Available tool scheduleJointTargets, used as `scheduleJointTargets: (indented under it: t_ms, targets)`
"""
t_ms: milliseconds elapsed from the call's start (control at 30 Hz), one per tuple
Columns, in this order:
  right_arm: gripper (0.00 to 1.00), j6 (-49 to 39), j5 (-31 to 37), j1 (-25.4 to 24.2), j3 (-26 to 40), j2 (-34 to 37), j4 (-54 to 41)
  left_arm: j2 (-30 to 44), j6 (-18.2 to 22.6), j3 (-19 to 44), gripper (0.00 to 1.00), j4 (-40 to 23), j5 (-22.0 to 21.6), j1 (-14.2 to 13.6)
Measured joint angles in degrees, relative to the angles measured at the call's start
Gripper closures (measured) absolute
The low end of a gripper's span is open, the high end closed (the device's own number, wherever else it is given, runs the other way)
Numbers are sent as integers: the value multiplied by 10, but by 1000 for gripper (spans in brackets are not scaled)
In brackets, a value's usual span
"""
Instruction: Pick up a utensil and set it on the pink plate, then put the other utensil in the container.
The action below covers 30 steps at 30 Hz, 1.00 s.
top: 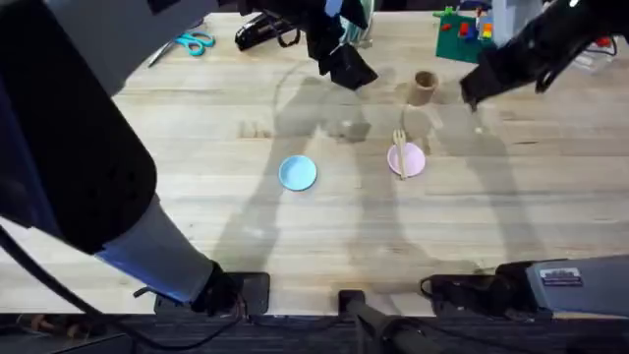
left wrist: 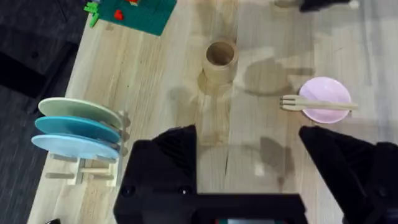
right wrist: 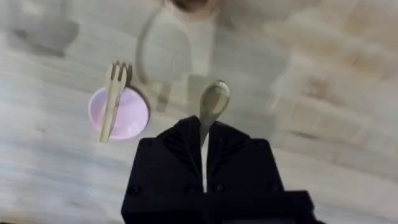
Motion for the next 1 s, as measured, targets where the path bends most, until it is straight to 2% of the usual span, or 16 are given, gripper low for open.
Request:
scheduleJointTargets:
  t_ms: [100, 267, 433, 467, 733, 1000]
  targets:
    - [972, -35, -21, -7, 35, 0, 2, 0, 0, 0, 8, 0, 0, 0]
    - [972, -107, -128, -57, 90, 0, 6, 0, 0, 0, 8, 0, 0, 0]
    - [971, -178, -275, -121, 108, -6, 39, 0, 0, 0, 8, 0, 0, 0]
    - [972, -220, -373, -150, 109, -7, 58, 0, 0, 0, 8, 0, 0, 0]
    - [972, -325, -572, -187, 109, -7, 95, 0, 0, 0, 8, 0, 0, 0]
    - [972, -405, -709, -191, 109, 19, 111, 0, 0, 0, 8, 0, 0, 0]
